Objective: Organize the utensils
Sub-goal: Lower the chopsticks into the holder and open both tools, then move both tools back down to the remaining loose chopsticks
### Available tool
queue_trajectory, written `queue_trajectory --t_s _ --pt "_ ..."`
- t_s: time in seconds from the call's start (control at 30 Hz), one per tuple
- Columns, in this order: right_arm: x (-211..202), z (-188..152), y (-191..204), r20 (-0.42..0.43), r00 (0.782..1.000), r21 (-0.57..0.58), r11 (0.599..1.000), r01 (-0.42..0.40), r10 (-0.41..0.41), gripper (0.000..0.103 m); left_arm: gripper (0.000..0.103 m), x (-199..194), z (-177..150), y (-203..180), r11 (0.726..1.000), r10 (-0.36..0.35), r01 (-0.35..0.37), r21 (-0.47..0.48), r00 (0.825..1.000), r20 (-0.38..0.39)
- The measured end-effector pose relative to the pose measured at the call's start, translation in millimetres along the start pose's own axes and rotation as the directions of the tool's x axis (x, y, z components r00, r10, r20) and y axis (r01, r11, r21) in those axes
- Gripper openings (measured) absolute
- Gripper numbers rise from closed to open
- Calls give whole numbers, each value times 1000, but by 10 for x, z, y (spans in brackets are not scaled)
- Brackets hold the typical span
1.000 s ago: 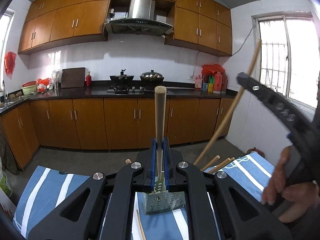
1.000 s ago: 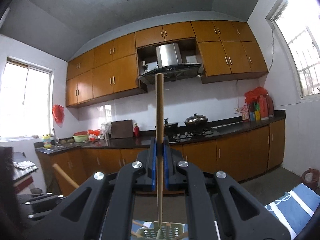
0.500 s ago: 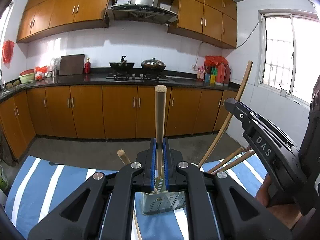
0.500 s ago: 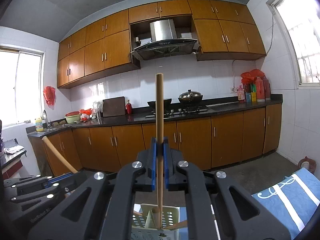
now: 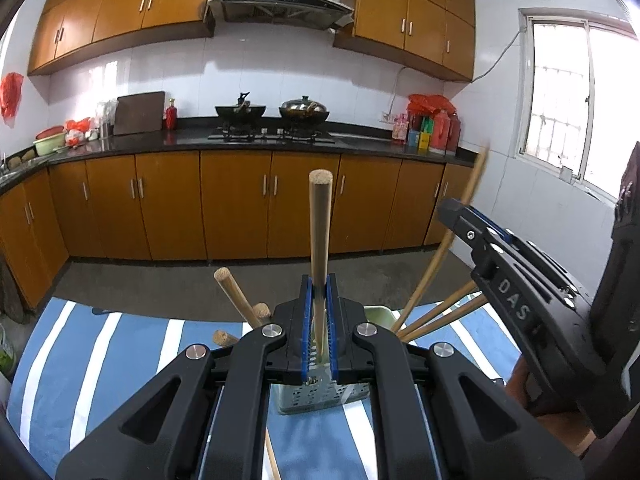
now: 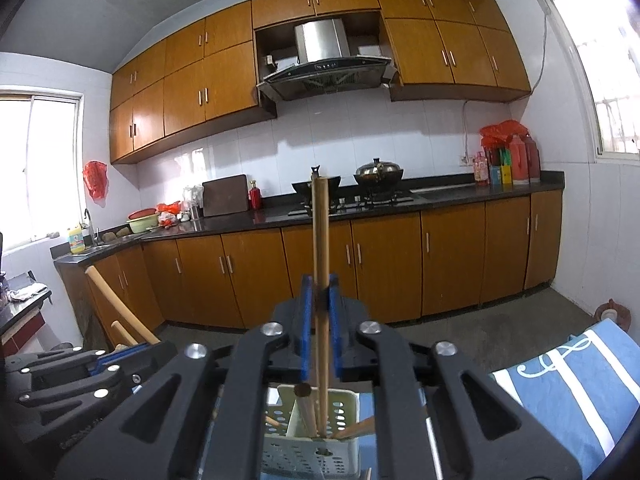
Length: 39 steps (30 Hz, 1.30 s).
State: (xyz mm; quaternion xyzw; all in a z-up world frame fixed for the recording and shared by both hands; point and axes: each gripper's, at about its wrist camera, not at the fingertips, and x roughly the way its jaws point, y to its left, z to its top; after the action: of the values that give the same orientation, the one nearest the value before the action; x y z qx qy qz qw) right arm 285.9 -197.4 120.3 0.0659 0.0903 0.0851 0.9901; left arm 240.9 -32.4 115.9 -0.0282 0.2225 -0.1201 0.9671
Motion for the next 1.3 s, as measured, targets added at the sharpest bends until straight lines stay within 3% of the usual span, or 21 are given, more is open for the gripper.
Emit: queue_trajectory --t_s 0.03,0.07,0.2,0.5,0.63,0.8,0.9,1.03,1.1,1.2,1.3 --pt "-16 9 -9 1 1000 5 1000 1 -1 38 8 -9 6 3 1000 1 -1 -4 1000 4" --pt "-67 17 -22 15 1000 9 1000 3 -3 41 9 -36 19 6 1000 0 0 -5 1000 10" --pt "-209 59 -71 34 999 8 1000 -1 1 42 33 -172 77 6 1000 11 -10 -14 999 46" --pt "-735 49 -292 61 998 25 1000 4 -6 46 34 -543 129 45 999 26 -23 -25 995 101" --pt "-990 -181 -469 14 999 37 999 34 -34 49 35 -752 33 103 999 51 -50 -12 992 115" --pt "-1062 -746 -667 -159 984 50 995 85 -76 49 38 -825 -390 273 993 120 -120 -6 992 44" --pt "-995 -1171 -698 -304 950 67 993 93 -68 49 38 -724 -752 375 986 165 -165 7 985 -42" --pt "-884 -1732 -588 -479 878 96 993 73 -18 48 38 -540 -1213 501 982 182 -187 -15 968 -171" --pt "-857 -1994 -489 -547 837 97 994 58 5 42 38 -466 -1398 537 982 173 -187 -41 958 -227" --pt "-781 -2231 -334 -607 795 85 995 56 7 32 40 -426 -1595 543 981 164 -186 -53 948 -273" --pt "-716 -2323 -238 -632 775 72 995 67 -6 27 43 -424 -1703 546 981 166 -189 -52 942 -290"
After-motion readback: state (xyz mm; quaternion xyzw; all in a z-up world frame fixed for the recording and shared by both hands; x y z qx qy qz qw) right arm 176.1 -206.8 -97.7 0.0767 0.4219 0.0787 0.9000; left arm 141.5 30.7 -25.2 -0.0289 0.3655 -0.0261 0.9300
